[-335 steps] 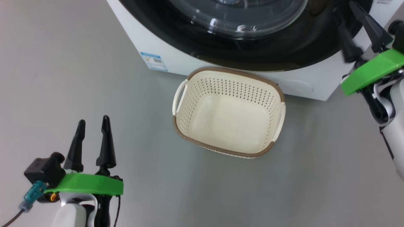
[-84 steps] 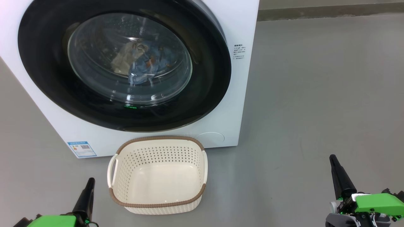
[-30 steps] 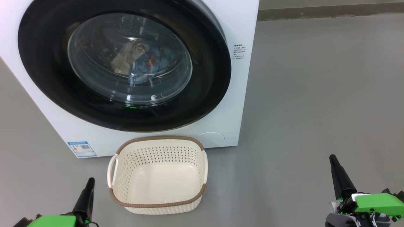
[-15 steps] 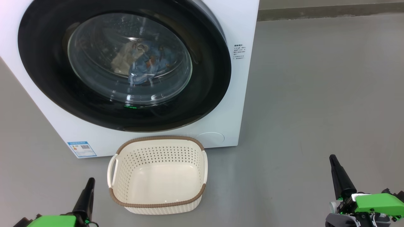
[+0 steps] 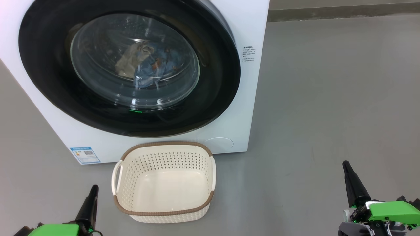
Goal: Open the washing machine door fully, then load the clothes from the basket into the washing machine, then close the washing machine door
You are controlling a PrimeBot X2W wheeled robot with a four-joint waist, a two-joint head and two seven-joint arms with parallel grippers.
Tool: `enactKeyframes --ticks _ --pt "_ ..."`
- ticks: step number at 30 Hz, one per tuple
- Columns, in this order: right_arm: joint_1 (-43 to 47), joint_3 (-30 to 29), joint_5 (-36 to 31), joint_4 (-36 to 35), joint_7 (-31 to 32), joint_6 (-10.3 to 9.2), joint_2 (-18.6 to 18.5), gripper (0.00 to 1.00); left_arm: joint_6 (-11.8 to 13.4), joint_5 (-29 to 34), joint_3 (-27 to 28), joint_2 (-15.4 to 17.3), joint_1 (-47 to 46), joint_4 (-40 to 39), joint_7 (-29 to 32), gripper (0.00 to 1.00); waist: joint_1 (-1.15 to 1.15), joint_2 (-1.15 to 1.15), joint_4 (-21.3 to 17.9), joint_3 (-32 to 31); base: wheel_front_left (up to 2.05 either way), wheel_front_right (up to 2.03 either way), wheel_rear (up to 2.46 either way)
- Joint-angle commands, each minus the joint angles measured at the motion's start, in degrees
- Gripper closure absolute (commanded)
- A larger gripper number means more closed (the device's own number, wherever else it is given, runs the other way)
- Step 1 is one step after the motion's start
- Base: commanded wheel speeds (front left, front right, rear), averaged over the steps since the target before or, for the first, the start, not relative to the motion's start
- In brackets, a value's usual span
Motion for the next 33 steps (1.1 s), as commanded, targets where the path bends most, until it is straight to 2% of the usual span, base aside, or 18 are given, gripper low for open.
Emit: enactKeyframes --ticks 1,33 --pt "-0.4 1.2 0.6 -1.5 0.5 0.09 -0.2 1.00 -0.4 -0.5 2.0 0.8 -2.4 -1.1 0.4 1.00 0.00 0.00 0.0 0.0 0.00 0.00 0.00" --pt "-0.4 1.2 0.6 -1.5 0.5 0.09 -0.2 1.00 -0.4 -0.5 2.0 0.8 -2.4 -1.1 0.4 1.00 0.00 0.00 0.0 0.0 0.00 0.00 0.00"
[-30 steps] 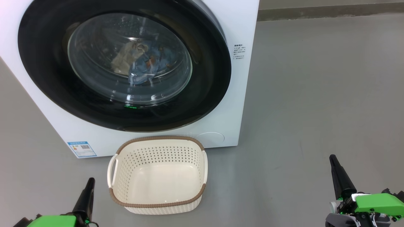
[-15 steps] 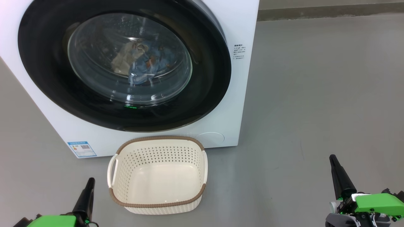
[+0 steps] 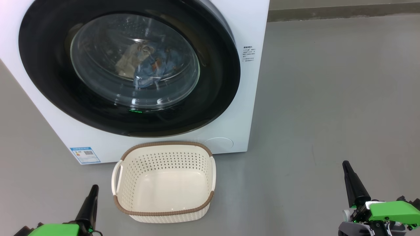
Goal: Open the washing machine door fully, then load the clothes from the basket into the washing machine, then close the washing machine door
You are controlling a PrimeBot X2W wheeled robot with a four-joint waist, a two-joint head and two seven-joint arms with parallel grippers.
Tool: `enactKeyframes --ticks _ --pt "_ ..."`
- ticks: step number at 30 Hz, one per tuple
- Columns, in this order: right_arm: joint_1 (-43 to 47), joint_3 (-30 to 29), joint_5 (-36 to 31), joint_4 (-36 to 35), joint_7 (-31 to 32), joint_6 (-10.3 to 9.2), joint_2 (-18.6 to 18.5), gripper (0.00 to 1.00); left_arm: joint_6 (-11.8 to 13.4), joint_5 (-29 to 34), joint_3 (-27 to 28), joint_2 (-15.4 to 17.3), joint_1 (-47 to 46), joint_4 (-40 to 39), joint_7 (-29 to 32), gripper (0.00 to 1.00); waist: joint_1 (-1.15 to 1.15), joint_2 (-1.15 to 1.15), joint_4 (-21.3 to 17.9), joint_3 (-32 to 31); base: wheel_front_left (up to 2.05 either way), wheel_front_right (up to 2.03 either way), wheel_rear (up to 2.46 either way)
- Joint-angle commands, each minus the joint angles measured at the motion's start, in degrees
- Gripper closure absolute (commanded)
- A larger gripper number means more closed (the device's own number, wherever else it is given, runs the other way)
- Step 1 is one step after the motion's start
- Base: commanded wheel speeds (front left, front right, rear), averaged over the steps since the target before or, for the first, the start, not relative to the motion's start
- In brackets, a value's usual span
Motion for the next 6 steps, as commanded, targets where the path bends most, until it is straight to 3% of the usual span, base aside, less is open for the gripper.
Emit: enactKeyframes --ticks 1,6 --pt "-0.4 1.2 0.6 -1.5 0.5 0.09 -0.2 1.00 -0.4 -0.5 2.0 0.8 -2.4 -1.1 0.4 1.00 0.00 0.00 0.0 0.0 0.00 0.00 0.00" --pt "-0.4 1.2 0.6 -1.5 0.5 0.09 -0.2 1.00 -0.4 -0.5 2.0 0.8 -2.4 -1.1 0.4 1.00 0.00 0.00 0.0 0.0 0.00 0.00 0.00"
